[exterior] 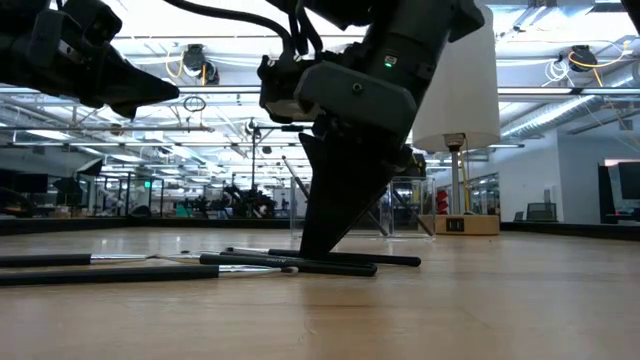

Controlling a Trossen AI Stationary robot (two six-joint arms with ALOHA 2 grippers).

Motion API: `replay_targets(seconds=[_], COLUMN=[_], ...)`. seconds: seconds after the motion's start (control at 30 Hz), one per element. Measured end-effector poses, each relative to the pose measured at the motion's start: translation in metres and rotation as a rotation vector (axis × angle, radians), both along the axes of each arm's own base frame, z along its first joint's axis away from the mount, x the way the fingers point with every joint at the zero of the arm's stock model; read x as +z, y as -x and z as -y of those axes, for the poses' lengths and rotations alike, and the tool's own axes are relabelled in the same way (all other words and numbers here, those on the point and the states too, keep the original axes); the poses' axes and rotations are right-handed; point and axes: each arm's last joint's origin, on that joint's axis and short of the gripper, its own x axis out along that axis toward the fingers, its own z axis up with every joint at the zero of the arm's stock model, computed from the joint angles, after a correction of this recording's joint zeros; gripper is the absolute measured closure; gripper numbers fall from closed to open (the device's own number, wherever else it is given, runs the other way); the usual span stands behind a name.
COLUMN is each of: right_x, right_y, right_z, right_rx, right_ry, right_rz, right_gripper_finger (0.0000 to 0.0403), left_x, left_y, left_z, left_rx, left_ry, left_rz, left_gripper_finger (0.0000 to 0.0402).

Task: Put items in baskets/containers
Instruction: Put the black eyeshadow brush into the right section of the transparent organizer

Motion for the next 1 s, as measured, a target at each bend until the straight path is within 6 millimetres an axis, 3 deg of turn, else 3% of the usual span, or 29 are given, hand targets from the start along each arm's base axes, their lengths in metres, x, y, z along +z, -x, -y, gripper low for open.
replay_targets(seconds=[1.0], right_x=[-0.0031], right_y=[0.0038], right_z=[-0.0085], right_rx=[0.006], right_ry=[0.063], right_rz=[0.03], right_gripper_finger=[0.0239], left_x=[-0.0001], left_y=[0.0], left_z=[0.0], left_rx=[0.0], left_ry=[0.0], left_rz=[-0.001], left_gripper_finger=[0.036])
